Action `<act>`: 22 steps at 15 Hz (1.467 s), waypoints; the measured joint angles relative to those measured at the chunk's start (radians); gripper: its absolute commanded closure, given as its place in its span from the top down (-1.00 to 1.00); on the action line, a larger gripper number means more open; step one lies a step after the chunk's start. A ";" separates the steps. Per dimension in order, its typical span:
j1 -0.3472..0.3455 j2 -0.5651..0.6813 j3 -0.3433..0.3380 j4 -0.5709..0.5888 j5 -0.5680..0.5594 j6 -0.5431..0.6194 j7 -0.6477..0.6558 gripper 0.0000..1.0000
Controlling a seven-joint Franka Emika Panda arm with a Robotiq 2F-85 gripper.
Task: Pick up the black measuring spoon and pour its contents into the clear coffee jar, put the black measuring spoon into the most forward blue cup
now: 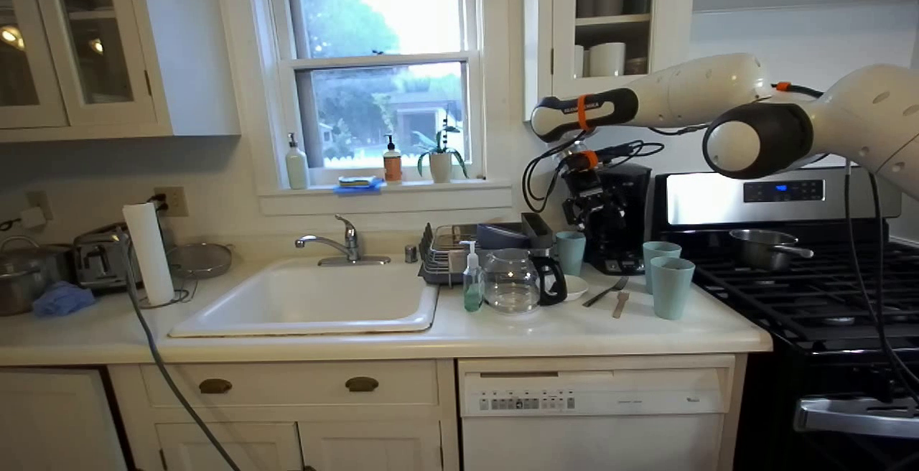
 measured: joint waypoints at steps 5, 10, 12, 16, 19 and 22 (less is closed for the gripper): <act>0.093 -0.096 0.004 -0.105 -0.070 0.069 -0.192 1.00; 0.112 -0.292 0.003 -0.270 -0.113 0.236 -0.396 1.00; 0.085 -0.379 0.004 -0.349 -0.111 0.327 -0.488 1.00; 0.013 -0.533 0.004 -0.517 -0.098 0.481 -0.714 1.00; -0.037 -0.631 0.004 -0.653 -0.089 0.538 -0.909 1.00; -0.090 -0.730 0.012 -0.789 -0.051 0.554 -1.085 1.00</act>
